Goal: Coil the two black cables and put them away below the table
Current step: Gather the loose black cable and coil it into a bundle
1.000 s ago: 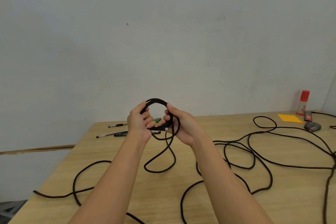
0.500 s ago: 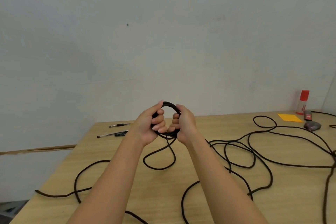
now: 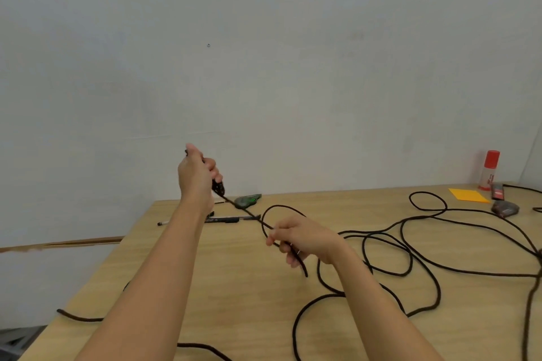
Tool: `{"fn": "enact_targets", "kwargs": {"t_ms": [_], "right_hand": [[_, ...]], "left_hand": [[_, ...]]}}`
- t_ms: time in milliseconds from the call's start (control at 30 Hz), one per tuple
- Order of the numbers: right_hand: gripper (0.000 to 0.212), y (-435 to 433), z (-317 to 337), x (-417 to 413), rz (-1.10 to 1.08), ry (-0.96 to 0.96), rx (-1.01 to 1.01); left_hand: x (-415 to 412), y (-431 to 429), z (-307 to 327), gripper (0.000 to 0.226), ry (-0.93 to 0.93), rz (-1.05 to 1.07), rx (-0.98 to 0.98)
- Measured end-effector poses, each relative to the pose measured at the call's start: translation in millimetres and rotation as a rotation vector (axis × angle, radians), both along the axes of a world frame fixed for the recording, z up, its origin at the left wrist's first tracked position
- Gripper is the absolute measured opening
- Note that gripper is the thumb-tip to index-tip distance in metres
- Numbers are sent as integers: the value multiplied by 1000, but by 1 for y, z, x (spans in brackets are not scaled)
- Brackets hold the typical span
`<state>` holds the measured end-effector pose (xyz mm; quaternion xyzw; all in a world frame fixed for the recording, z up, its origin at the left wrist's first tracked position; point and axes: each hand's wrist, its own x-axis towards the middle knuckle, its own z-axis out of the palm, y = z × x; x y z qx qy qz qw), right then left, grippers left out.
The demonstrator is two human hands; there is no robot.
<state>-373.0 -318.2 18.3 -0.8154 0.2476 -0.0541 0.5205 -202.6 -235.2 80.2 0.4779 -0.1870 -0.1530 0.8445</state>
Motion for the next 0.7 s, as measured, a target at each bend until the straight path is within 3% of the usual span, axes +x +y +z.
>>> {"fn": "enact_targets", "kwargs": {"t_ms": [67, 133, 200, 333, 433, 567, 700], "right_hand": [[22, 9, 16, -3, 75, 111, -225], [21, 17, 39, -3, 113, 76, -421], [19, 18, 60, -1, 70, -89, -496], [26, 2, 79, 5, -107, -348, -516], [36, -13, 71, 11, -221, -440, -443], [37, -29, 44, 11, -303, -440, -312], [38, -25, 26, 16, -211, -521, 19]], "left_hand": [[-3, -5, -10, 38, -336, 2, 356], [-7, -7, -25, 37, -667, -76, 690], [-13, -6, -37, 37, -743, -301, 787], [-28, 3, -41, 55, -385, -806, 655], [-28, 7, -34, 70, -217, -988, 538], [-23, 13, -25, 57, -72, -1060, 368], [-25, 11, -23, 40, 6, -965, 260]]}}
